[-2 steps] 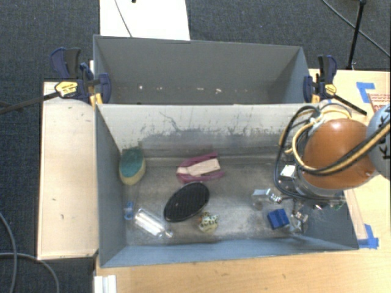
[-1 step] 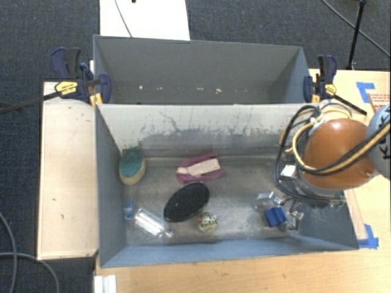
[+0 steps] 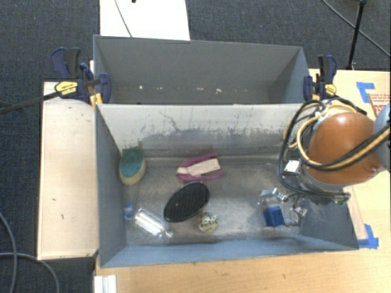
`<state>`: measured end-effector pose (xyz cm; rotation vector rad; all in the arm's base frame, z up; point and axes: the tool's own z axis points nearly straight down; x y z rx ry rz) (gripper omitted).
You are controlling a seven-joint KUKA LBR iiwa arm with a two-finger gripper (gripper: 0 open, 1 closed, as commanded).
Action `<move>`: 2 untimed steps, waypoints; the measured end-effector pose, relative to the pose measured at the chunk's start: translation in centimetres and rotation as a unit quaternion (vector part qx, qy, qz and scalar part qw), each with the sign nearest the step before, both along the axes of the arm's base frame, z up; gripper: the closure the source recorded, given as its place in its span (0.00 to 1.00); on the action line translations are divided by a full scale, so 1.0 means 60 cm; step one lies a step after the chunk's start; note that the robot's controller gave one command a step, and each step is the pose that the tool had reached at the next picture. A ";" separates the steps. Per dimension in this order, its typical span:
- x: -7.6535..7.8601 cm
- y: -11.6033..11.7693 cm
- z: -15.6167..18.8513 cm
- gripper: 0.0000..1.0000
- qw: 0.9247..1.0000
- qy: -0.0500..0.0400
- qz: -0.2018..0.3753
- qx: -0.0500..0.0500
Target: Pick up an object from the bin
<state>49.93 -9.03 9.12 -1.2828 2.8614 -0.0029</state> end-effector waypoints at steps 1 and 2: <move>0.003 0.000 0.088 1.00 1.000 -0.001 -0.004 0.000; 0.005 0.001 0.115 1.00 1.000 0.000 -0.009 0.000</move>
Offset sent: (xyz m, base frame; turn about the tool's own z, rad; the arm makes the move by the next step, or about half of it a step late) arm 0.0000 0.0000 0.0494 0.0000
